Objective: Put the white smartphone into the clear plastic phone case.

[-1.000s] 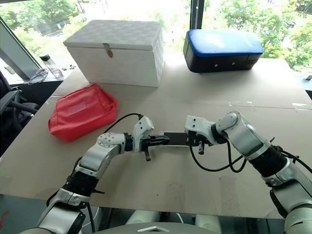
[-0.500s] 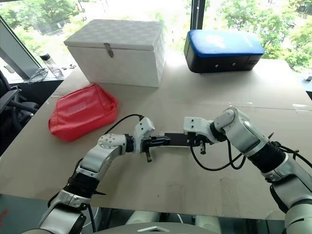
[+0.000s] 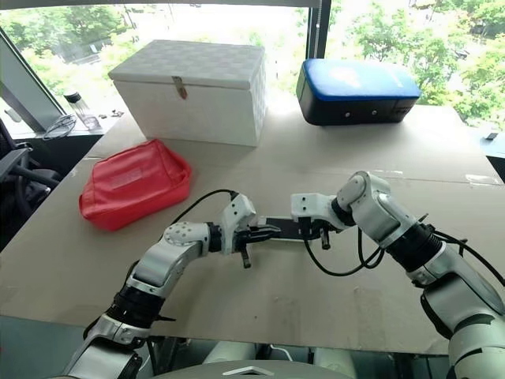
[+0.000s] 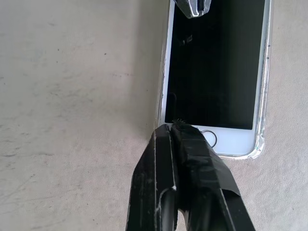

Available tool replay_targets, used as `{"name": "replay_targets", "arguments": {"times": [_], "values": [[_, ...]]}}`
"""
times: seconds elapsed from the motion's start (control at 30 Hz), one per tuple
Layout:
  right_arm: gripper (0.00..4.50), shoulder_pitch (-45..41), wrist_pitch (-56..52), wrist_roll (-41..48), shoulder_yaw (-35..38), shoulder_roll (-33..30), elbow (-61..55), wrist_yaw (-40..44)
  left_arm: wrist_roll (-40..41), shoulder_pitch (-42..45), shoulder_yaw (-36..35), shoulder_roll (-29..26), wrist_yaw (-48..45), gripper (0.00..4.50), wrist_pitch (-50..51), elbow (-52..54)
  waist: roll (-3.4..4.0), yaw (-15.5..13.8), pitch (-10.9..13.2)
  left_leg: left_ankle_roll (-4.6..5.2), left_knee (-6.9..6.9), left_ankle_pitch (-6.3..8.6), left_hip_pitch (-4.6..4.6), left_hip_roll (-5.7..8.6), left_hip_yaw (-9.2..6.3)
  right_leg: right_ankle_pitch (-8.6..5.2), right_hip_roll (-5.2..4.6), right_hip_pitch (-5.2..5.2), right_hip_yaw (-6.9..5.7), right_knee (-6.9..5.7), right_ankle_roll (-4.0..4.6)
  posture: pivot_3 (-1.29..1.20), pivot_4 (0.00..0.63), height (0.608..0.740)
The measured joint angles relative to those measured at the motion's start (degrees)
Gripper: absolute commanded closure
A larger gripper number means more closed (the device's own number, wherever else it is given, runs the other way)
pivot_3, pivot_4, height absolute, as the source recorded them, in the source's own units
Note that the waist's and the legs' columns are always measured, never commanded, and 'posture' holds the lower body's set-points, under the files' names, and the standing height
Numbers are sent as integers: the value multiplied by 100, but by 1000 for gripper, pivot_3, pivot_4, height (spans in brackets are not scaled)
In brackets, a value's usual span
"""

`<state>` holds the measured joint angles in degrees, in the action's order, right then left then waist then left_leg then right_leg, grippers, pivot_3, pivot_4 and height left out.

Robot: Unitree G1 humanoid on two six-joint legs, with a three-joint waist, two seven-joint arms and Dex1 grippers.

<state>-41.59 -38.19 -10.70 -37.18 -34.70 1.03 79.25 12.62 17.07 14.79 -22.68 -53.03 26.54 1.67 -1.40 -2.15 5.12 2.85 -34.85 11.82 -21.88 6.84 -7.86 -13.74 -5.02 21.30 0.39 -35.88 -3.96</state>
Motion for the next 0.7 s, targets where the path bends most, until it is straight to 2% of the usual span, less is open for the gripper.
{"name": "replay_targets", "arguments": {"times": [0.37,0.53,0.63,0.7], "values": [[4500,0,123,-349,4,208,231,80,6,1,-3,19,38,4470,65,0,-5,9,-57,-1,9,3,2,-2,16,-17,-13,-20,-3,0,8,0,150,740],[4500,3,237,-497,5,255,398,66,17,2,-11,-16,40,4470,98,0,-3,19,-82,8,9,8,-11,-4,42,-50,-51,-20,-34,1,7,0,150,740],[4500,3,262,-552,7,312,464,66,36,2,-23,-53,54,4470,150,7,0,64,-103,11,19,11,-10,-4,48,-85,-52,-39,-36,-1,-5,0,150,740],[4500,3,279,-587,10,357,533,66,53,1,-25,-69,76,4470,181,30,-7,93,-114,11,63,11,14,-12,69,-183,-56,-52,-31,-10,3,0,150,740]]}}
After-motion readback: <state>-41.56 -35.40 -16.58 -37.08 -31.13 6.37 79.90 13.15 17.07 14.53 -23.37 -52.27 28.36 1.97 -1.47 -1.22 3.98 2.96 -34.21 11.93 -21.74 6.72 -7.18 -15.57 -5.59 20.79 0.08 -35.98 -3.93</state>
